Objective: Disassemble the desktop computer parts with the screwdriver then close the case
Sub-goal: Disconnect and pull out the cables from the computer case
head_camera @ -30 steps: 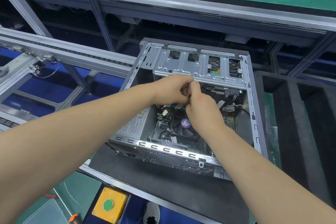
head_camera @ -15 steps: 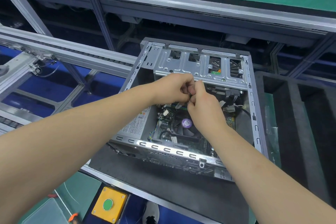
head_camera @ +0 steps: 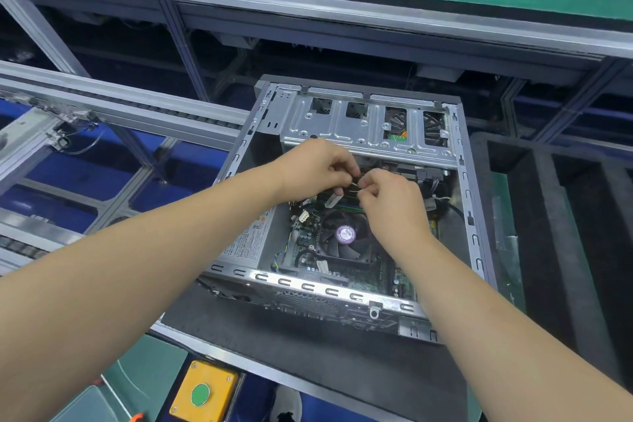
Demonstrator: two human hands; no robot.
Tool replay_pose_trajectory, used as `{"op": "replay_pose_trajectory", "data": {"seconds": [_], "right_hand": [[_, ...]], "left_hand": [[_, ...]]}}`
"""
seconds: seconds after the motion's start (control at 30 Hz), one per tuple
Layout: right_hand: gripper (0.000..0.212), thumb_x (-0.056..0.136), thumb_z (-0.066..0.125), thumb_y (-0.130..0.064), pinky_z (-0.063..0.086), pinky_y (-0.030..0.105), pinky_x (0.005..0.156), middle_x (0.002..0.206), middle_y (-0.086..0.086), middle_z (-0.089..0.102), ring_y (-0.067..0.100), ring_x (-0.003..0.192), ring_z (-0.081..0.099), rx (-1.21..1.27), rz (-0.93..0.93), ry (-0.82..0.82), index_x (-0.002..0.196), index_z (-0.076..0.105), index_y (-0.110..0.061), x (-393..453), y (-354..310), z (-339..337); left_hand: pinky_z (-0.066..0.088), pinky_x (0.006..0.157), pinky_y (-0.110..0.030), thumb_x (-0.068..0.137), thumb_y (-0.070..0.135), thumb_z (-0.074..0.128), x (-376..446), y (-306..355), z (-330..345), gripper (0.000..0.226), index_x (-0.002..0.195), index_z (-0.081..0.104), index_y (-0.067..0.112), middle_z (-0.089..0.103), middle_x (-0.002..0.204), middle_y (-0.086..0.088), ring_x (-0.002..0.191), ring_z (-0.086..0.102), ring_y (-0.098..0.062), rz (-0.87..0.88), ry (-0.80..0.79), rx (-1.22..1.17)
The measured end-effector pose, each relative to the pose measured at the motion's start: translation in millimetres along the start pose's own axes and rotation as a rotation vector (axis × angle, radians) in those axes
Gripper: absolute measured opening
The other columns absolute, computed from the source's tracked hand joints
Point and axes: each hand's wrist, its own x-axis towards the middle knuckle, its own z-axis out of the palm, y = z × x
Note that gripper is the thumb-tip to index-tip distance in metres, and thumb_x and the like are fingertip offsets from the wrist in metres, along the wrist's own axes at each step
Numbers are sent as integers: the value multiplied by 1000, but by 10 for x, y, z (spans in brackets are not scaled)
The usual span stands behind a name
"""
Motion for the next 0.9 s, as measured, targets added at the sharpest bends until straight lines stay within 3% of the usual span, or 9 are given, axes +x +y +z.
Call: {"op": "replay_pose_trajectory", "data": {"seconds": [0.1,0.2,0.4,0.63,0.8,0.9], "right_hand": [[8,101,60,-15,38,32,70,93,1,69,22,87,59,-22,10,9,98,68,-18,6,28,29],[9,103,60,-20,36,34,67,92,1,64,23,85,55,-13,59,22,93,60,-19,24,47,52],[17,104,62,-29,40,36,68,91,4,69,26,87,60,-14,67,-5,96,62,-14,39,56,51],[22,104,61,-30,45,38,72,87,6,71,28,89,63,-97,-17,-72,86,62,-16,33,0,5],[18,104,60,-25,56,43,82,86,5,74,27,84,69,15,25,-88,93,68,-13,39,6,2],[15,104,60,-23,57,41,82,82,2,75,22,82,70,66,50,-83,93,67,-16,44,21,5]], "left_hand": [[55,62,-33,99,18,63,-10,3,20,11,102,73,21,73,75,8,69,68,6,22,22,115],[59,70,-39,101,21,58,-18,2,44,10,96,66,25,72,80,7,72,70,4,31,57,124],[53,79,-35,100,26,60,-2,-5,45,6,98,65,28,68,86,12,83,63,-10,84,75,212],[56,82,-31,96,25,68,8,-23,1,9,104,71,28,71,91,13,84,66,-3,46,12,103],[52,88,-18,97,22,67,20,-18,-27,18,115,72,25,72,105,14,96,65,3,68,-27,87],[53,86,-17,98,15,65,20,-32,-25,17,111,73,23,75,99,13,92,68,6,48,-20,40]]}}
